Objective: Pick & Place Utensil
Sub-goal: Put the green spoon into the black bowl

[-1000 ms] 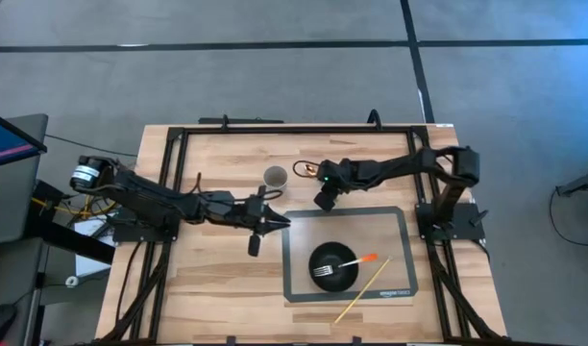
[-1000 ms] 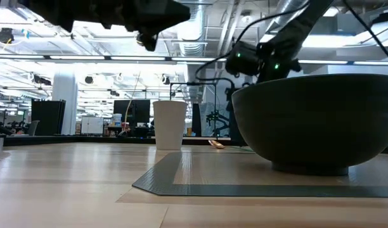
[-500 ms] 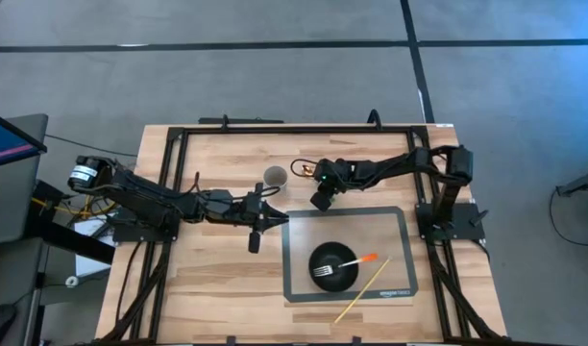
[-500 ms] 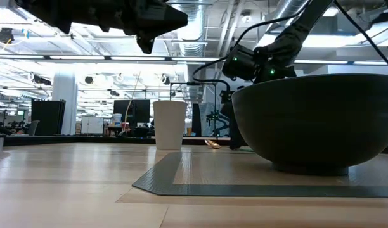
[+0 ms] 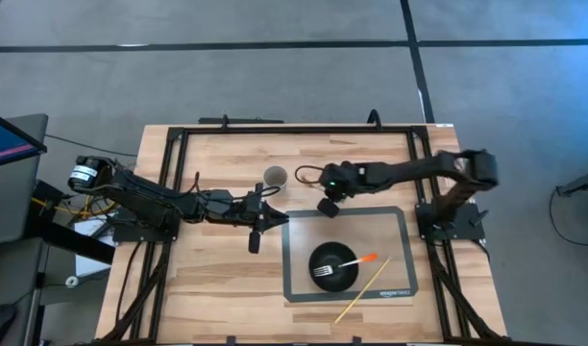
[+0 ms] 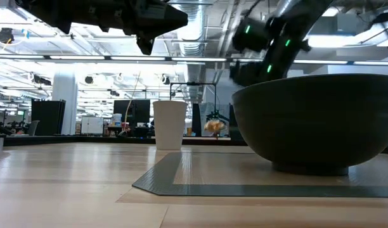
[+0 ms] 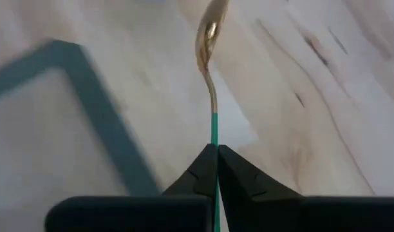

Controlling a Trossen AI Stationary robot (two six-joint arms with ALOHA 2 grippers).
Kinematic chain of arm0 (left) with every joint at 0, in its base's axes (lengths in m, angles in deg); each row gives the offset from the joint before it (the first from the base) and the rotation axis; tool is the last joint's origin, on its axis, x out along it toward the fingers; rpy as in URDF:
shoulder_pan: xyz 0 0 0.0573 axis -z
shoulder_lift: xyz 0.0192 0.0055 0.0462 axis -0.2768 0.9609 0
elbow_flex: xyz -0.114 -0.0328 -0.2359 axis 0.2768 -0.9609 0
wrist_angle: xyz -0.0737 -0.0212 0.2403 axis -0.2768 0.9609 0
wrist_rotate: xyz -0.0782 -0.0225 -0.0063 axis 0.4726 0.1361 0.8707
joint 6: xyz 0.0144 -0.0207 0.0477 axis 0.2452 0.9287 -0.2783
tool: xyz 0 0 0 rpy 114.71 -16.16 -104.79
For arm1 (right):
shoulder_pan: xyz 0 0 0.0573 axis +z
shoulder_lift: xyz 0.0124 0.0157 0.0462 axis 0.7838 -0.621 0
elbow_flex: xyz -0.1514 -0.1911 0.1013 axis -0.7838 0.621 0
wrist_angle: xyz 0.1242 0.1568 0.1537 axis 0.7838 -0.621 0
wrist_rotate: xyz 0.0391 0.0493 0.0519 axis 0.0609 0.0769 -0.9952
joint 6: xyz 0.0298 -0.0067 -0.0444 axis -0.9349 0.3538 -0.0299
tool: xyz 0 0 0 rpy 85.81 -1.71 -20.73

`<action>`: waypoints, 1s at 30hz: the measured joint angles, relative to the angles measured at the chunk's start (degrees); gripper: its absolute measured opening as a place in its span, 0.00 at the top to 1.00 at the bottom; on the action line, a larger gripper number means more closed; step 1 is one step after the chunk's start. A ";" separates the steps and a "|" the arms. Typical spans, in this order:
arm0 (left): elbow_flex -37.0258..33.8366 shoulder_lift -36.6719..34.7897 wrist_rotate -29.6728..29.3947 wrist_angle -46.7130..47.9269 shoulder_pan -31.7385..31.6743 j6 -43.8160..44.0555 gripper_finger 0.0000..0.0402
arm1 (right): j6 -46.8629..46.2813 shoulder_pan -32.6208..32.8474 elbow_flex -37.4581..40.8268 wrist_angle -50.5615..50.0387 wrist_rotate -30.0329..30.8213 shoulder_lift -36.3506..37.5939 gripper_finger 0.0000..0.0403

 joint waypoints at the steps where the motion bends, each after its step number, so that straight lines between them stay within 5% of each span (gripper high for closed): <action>1: 0.00 0.00 0.01 0.00 0.00 0.02 0.89 | -0.68 1.15 0.00 -1.71 -0.03 2.34 0.99; 6: 0.02 0.00 0.01 0.00 0.04 0.02 0.89 | -3.79 9.32 -0.04 -8.91 -2.21 14.05 1.00; 12: 0.04 0.02 0.01 0.00 0.04 0.02 0.89 | -13.41 23.41 -0.02 -12.55 -6.25 19.83 1.00; 17: 0.04 0.02 0.01 0.00 0.02 0.01 0.89 | -18.26 32.55 -0.02 -13.66 3.52 19.76 1.00; 21: 0.07 0.02 0.01 -0.02 0.02 0.02 0.89 | -16.55 33.86 0.00 -16.09 8.60 17.67 1.00; 30: 0.07 0.04 0.03 -0.02 0.11 1.07 0.89 | -17.89 33.07 0.00 -17.23 8.80 17.38 0.89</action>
